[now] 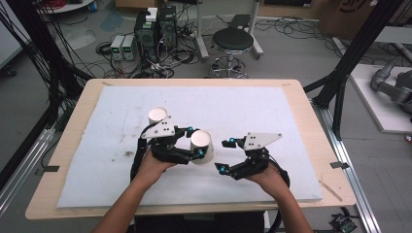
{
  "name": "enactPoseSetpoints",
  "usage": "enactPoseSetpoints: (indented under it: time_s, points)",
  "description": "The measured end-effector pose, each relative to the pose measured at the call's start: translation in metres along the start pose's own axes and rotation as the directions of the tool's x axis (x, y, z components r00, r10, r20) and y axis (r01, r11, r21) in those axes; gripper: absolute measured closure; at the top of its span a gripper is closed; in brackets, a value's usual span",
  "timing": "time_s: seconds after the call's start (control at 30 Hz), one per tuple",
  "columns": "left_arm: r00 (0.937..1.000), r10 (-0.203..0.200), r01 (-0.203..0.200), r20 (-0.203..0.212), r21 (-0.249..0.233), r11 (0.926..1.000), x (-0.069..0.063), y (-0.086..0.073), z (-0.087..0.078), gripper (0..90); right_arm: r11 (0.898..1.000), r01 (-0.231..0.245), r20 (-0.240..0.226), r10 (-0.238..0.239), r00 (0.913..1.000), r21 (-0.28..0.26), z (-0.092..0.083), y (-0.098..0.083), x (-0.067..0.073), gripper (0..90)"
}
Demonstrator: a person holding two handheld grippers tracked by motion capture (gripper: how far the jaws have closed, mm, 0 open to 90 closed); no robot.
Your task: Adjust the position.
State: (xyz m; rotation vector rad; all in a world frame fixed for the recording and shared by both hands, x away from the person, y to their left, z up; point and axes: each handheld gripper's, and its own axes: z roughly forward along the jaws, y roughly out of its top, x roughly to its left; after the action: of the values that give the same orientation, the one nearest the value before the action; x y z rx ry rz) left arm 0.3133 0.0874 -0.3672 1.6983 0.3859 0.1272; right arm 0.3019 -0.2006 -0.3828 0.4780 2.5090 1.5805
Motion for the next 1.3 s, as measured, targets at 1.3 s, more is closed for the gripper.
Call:
enactPoseSetpoints:
  time_s: [1.3]
  points:
    - [0.9948, 0.016, -0.015, 0.101, -0.010, 0.9998, -0.015, -0.010, 0.009, 20.8, 1.000, -0.004, -0.138, 0.001, 0.9905, -0.019, 0.025, -0.005, 0.009, 36.7]
